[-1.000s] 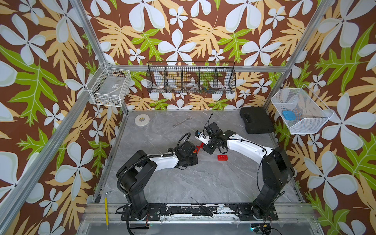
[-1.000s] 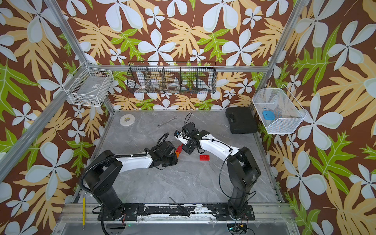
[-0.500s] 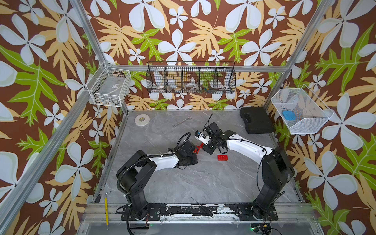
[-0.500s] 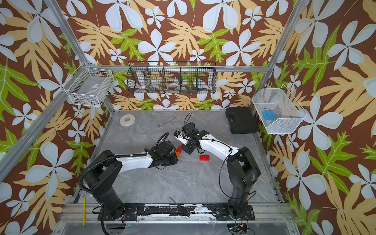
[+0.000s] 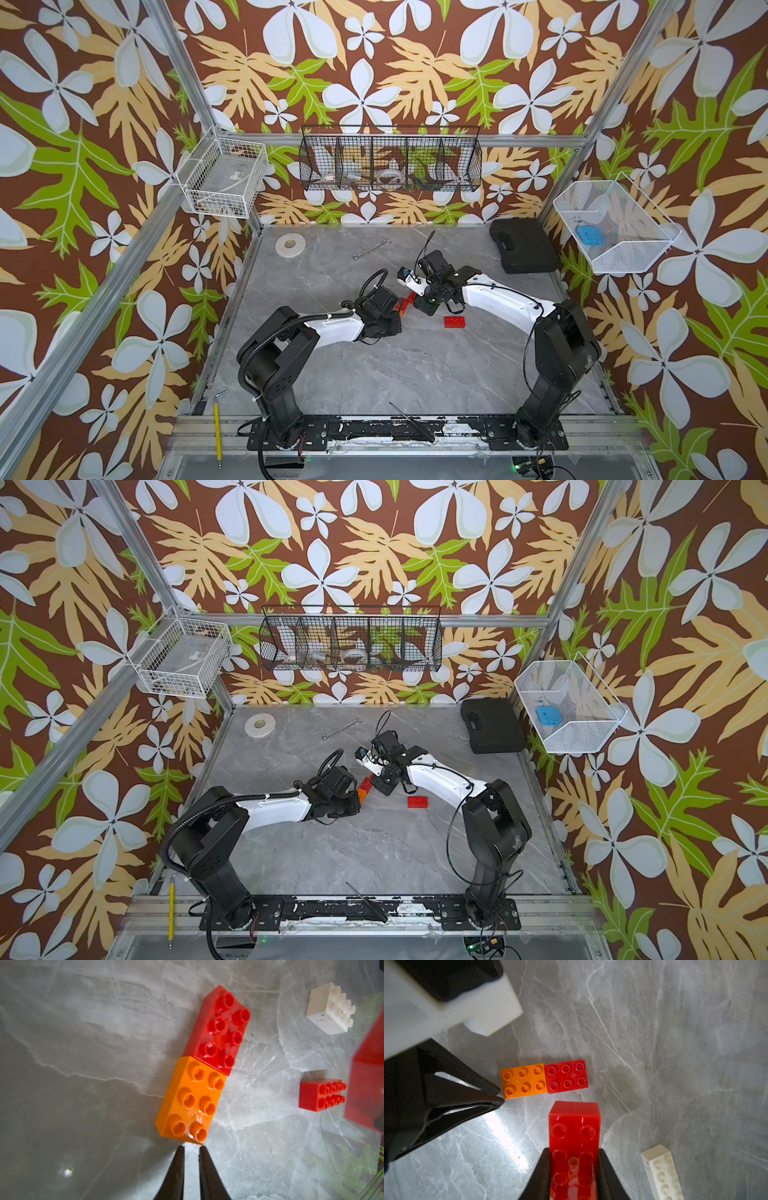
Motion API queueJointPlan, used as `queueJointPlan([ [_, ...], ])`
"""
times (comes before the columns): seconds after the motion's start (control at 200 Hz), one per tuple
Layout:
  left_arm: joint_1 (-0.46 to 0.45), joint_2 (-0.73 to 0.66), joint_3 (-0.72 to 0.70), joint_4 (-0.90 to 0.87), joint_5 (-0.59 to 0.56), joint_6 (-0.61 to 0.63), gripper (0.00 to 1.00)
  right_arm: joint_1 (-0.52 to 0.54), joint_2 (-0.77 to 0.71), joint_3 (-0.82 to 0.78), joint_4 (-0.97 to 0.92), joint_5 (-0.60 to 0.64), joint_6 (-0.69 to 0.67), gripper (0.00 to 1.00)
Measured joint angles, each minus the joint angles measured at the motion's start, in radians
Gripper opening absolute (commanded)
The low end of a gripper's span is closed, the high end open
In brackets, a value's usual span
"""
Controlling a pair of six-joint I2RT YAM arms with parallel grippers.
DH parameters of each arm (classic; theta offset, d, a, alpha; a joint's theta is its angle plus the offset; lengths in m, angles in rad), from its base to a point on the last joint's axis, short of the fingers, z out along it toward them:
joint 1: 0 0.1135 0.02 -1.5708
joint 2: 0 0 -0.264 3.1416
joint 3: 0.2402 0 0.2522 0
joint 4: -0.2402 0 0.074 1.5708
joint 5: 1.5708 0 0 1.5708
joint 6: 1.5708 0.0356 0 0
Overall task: Assemble a rectangle with lego
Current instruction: Adjust the lego brick at the center of the board, then assemble the lego brick with the lego brick.
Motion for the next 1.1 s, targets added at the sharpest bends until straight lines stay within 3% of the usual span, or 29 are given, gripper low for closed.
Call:
queueJointPlan([
  [0.365, 0.021, -0.095, -0.044, -0.029, 0.006, 0.019, 0.18, 0.003, 0.002, 0.016, -0.011, -0.019, 0.000, 0.18],
  [0.646, 0.145, -0.255, -0.138, -0.063, 0.008, 0.052, 0.18, 0.045, 0.119, 0.175, -0.109, -0.033, -0.013, 0.17],
  [0.806, 0.169, -0.318, -0.167, -0.064, 0.001, 0.069, 0.18, 0.060, 0.189, 0.255, -0.179, -0.027, -0.026, 0.17],
  [1.101, 0.181, -0.247, -0.140, -0.043, 0.010, 0.080, 0.15, 0.061, 0.247, 0.322, -0.262, -0.005, -0.029, 0.16],
])
